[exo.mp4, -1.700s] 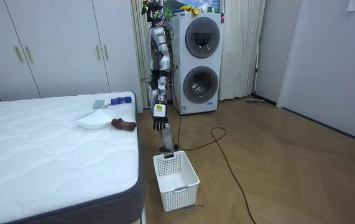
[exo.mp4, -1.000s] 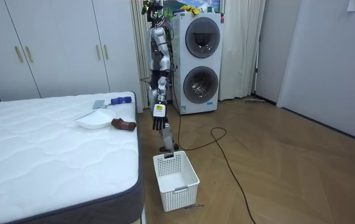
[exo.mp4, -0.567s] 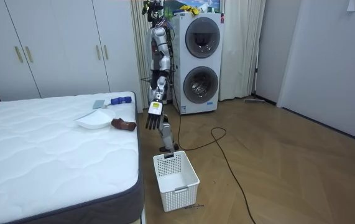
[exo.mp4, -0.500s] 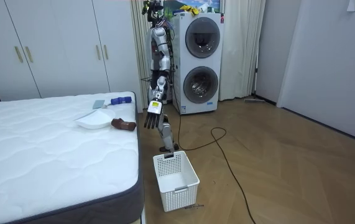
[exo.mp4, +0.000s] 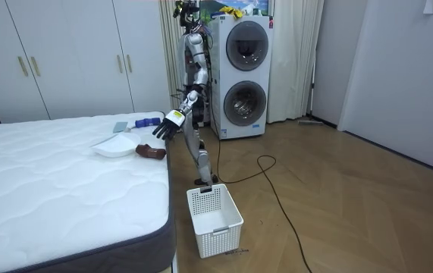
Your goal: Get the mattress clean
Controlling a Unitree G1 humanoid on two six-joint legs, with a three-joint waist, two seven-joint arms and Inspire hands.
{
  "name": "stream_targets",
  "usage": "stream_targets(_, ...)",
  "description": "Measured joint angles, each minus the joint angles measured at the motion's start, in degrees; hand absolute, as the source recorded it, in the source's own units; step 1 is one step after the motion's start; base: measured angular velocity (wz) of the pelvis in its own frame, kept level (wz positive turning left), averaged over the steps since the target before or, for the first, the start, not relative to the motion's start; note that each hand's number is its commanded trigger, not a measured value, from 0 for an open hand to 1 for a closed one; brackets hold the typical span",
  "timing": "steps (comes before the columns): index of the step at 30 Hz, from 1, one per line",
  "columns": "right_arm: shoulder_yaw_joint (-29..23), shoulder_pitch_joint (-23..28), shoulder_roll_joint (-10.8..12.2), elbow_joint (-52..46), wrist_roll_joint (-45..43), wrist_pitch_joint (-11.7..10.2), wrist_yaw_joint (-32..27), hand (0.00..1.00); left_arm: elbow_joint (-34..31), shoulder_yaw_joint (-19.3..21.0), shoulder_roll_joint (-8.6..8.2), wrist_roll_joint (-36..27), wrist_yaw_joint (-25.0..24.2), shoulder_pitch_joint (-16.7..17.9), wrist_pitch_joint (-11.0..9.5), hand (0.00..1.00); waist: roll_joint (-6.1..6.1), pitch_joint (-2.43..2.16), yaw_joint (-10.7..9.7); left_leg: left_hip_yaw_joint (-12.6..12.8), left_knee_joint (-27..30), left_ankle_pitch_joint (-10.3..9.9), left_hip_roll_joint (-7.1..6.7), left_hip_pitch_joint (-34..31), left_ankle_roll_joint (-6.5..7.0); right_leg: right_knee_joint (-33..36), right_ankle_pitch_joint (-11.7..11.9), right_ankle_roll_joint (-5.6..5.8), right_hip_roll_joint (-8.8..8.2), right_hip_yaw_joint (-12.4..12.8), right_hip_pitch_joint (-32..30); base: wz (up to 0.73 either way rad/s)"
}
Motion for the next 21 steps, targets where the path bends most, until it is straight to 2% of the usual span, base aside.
stream_targets(2,0.0,0.66,-0.45,-1.18,-0.04,0.06,1.06,0.0,-0.91,-0.22,0.08,-0.02,0.94,0.0,-0.68,0.0,0.21,-0.12,0.14,0.02,0.07,0.01,-0.03,-0.01,0.01,-0.1,-0.01,0.01,-0.07,0.13,0.0,-0.02)
stream_targets(12,0.47,0.9,-0.57,-3.23,-1.6,-0.09,3.55,0.0,-0.9,-2.39,0.27,-0.65,0.1,-0.76,-0.68,0.0,0.05,-0.33,-0.01,0.04,0.69,0.05,-0.06,-0.48,0.07,-0.15,-0.02,0.01,-0.07,0.53,-0.3,-0.01)
stream_targets(13,0.47,0.86,-0.58,-3.27,-1.59,-0.13,3.5,0.0,-0.82,-2.89,0.43,-1.12,-0.34,-1.22,-0.69,0.0,0.07,-0.5,0.01,0.02,0.83,0.05,-0.04,-0.88,0.07,-0.08,-0.02,0.01,-0.07,0.41,-0.57,0.04)
stream_targets(15,0.53,0.81,-0.59,-3.27,-1.29,-0.17,3.24,0.0,-0.74,-4.97,1.29,-3.41,-1.04,-1.46,-0.68,0.0,0.19,-0.51,-0.16,-0.05,0.89,0.05,0.0,-0.99,0.07,0.02,-0.01,0.0,-0.08,0.17,-0.6,0.05)
stream_targets(17,0.58,0.65,-0.59,-3.2,-0.84,0.06,2.93,0.0,-0.21,-6.44,1.79,-5.55,-2.8,-2.82,-0.03,0.0,0.41,-0.45,-0.16,-0.16,1.09,0.05,0.01,-1.61,0.07,-0.01,-0.01,0.0,-0.06,0.15,-1.05,0.02)
stream_targets(21,0.65,-0.53,-0.66,-2.22,-0.3,0.05,2.06,0.0,0.89,-6.48,2.1,-5.6,-5.4,-5.91,0.42,0.0,0.88,-0.23,-1.18,-0.4,2.19,0.05,0.07,-4.27,0.07,0.47,0.02,-0.05,-0.08,-0.16,-3.3,0.04)
